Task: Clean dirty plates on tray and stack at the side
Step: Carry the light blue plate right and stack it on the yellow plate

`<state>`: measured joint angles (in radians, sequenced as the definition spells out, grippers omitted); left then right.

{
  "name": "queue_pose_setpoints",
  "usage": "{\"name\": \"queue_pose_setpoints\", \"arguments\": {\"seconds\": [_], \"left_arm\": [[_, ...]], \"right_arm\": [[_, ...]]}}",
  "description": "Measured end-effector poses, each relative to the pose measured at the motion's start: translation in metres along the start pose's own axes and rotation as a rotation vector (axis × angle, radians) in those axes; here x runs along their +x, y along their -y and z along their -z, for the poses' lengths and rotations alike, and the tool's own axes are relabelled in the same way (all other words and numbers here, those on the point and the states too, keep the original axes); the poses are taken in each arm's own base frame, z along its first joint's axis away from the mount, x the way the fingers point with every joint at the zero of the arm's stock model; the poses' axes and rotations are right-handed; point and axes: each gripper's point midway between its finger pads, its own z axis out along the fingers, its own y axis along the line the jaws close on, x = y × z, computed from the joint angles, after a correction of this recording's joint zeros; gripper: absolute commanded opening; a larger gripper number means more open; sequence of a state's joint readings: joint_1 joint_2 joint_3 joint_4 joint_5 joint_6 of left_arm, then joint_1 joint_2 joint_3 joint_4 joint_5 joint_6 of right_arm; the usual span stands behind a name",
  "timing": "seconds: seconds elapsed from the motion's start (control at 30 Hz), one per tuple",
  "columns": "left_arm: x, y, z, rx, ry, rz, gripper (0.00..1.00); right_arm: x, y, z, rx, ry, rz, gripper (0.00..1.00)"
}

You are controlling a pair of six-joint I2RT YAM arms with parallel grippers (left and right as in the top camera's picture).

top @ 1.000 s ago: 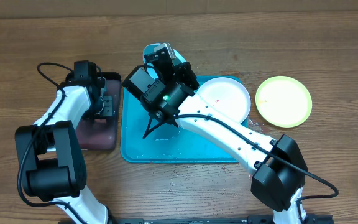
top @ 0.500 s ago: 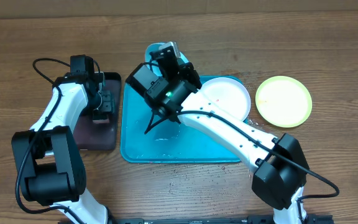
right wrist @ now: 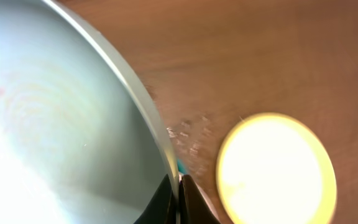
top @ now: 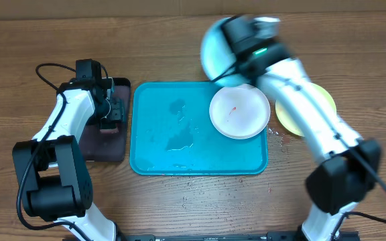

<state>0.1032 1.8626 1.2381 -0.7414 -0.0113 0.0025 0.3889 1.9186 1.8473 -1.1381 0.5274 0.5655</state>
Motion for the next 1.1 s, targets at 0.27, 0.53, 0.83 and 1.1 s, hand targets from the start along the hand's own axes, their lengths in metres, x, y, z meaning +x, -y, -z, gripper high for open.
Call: {"name": "queue_pose_setpoints", "arguments": {"seconds": [0.27, 0.53, 0.83, 1.1], "left_arm": [[0.0, -0.001, 0.0, 0.0, 0.0, 0.001, 0.69], [0.0, -0.001, 0.0, 0.0, 0.0, 0.002, 0.69], [0.0, -0.001, 0.0, 0.0, 0.0, 0.002, 0.7], [0.0, -0.001, 0.0, 0.0, 0.0, 0.002, 0.7]], "right_arm": [[0.002, 0.114, -0.049, -0.025, -0.315, -0.351, 0.04], [0.04, 0.18, -0.077, -0.001, -0.505, -0.513, 0.04], [0.113, 0.202, -0.099, 0.06, -0.696, -0.552, 0.04], [0.134, 0.207, -0.102, 0.075, -0.749, -0.566, 0.96]]}}
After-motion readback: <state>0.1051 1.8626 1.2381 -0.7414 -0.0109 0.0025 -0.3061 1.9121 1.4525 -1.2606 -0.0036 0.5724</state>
